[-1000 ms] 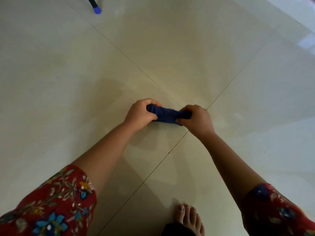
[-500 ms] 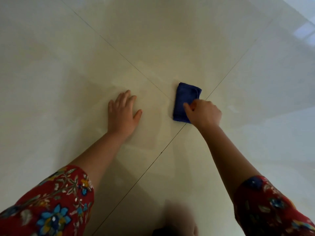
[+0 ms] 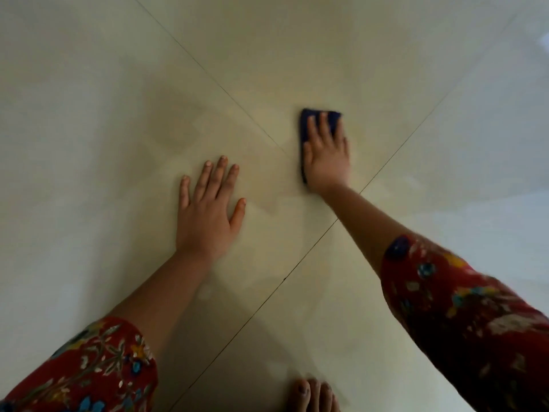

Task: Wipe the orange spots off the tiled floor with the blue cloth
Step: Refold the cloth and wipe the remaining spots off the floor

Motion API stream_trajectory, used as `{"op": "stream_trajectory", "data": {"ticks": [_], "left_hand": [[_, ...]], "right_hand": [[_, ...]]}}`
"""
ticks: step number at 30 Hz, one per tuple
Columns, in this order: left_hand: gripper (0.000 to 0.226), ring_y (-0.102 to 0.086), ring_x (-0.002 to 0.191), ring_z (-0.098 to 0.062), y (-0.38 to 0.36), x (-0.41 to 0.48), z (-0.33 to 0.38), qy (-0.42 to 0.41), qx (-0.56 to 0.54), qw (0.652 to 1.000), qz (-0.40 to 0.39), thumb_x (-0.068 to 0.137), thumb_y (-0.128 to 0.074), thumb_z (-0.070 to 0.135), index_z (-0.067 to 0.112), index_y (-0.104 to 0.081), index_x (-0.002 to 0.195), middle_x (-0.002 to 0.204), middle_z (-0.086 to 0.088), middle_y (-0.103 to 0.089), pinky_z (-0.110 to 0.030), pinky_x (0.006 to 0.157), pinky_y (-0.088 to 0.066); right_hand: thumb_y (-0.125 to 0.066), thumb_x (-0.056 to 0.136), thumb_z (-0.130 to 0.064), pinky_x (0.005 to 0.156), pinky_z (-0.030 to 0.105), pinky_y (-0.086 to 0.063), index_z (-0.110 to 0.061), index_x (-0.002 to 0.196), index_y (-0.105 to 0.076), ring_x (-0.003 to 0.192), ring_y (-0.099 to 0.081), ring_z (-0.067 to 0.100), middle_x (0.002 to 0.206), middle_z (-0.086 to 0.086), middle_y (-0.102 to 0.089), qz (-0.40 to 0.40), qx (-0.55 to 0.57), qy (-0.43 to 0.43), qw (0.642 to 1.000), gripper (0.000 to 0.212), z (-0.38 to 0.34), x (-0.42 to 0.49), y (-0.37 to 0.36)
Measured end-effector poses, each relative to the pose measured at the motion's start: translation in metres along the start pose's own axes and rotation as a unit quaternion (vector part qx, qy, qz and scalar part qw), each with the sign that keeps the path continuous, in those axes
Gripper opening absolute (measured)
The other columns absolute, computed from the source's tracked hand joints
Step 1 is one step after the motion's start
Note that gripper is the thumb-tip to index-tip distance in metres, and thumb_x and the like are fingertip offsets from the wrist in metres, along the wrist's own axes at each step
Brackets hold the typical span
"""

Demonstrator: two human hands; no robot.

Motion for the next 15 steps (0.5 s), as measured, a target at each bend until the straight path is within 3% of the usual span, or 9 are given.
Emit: {"op": "stream_trajectory", "data": {"ticks": [2,3,5,7,9,10,13,15], "left_hand": [[0.062,-0.013,0.149,-0.017,-0.001,0.002,0.001,-0.003,0.004,1.0,0.007,0.095,-0.03,0.047,0.026,-0.022,0.153,0.162,0.005,-0.014,-0.05,0.119,-0.01],[0.062,-0.013,0.149,-0.017,-0.002,0.003,0.002,-0.005,0.01,1.0,0.009,0.095,-0.03,0.047,0.026,-0.022,0.153,0.162,0.004,-0.014,-0.05,0.118,-0.01],[0.061,-0.016,0.149,-0.019,-0.003,0.002,0.002,-0.004,0.019,1.0,0.012,0.095,-0.031,0.047,0.025,-0.025,0.152,0.161,0.002,-0.019,-0.051,0.117,-0.012],[0.058,-0.028,0.144,-0.023,0.002,0.006,0.002,-0.002,0.025,0.999,0.022,0.094,-0.034,0.047,0.024,-0.035,0.147,0.157,0.0,-0.03,-0.05,0.114,-0.018],[0.053,-0.041,0.133,-0.027,0.01,0.022,0.004,-0.004,0.018,0.999,0.031,0.093,-0.035,0.05,0.023,-0.046,0.138,0.147,-0.003,-0.043,-0.048,0.107,-0.027],[0.052,-0.042,0.13,-0.029,0.014,0.032,0.003,-0.004,0.01,0.999,0.037,0.093,-0.035,0.051,0.023,-0.047,0.136,0.146,-0.004,-0.044,-0.047,0.106,-0.028],[0.057,-0.029,0.142,-0.027,0.026,0.072,-0.01,-0.006,-0.01,0.998,0.055,0.094,-0.038,0.049,0.024,-0.039,0.145,0.157,-0.002,-0.03,-0.047,0.114,-0.018],[0.061,-0.022,0.146,-0.023,0.027,0.093,-0.028,0.003,-0.013,0.999,0.05,0.094,-0.034,0.049,0.024,-0.033,0.149,0.16,0.001,-0.023,-0.046,0.116,-0.013]], "right_hand": [[-0.022,0.103,-0.036,0.121,0.039,-0.007,-0.025,0.154,-0.02,0.15,-0.004,0.028,0.162,-0.002,-0.012,-0.005,-0.014,0.112,0.994,0.053,-0.003,-0.031,-0.006],[-0.022,0.102,-0.035,0.12,0.04,-0.011,-0.023,0.153,-0.025,0.15,-0.008,0.029,0.161,0.0,-0.017,0.003,-0.011,0.12,0.993,0.053,0.013,-0.043,-0.005],[-0.021,0.101,-0.035,0.12,0.043,-0.016,-0.022,0.153,-0.026,0.15,-0.008,0.029,0.161,0.002,-0.019,0.026,-0.006,0.03,0.999,0.053,0.058,-0.036,0.007],[-0.018,0.103,-0.036,0.121,0.042,-0.009,-0.027,0.155,-0.014,0.15,0.002,0.025,0.163,-0.002,-0.008,0.015,-0.003,-0.104,0.995,0.053,0.084,-0.006,0.014],[-0.019,0.104,-0.036,0.121,0.042,-0.005,-0.027,0.155,-0.01,0.15,0.004,0.026,0.164,-0.003,-0.003,0.02,0.012,-0.145,0.989,0.053,0.066,0.024,0.014],[-0.021,0.104,-0.036,0.121,0.042,-0.006,-0.026,0.155,-0.012,0.15,0.003,0.027,0.164,-0.001,-0.004,0.02,0.01,-0.118,0.993,0.053,0.043,0.031,0.012],[-0.022,0.102,-0.037,0.121,0.037,-0.004,-0.027,0.154,-0.018,0.15,-0.002,0.026,0.162,-0.003,-0.011,0.001,-0.011,0.067,0.998,0.053,-0.014,0.006,-0.002],[-0.021,0.102,-0.039,0.12,0.036,-0.006,-0.031,0.154,-0.019,0.15,-0.002,0.022,0.161,-0.008,-0.013,0.001,-0.004,0.087,0.996,0.053,-0.003,-0.016,-0.003]]}}
Point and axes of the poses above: each hand's wrist, its own x-axis towards the middle knuckle, its own y-axis out of the back of the hand, z = x × y, the point moved 5 cm from there along x, towards the middle knuckle
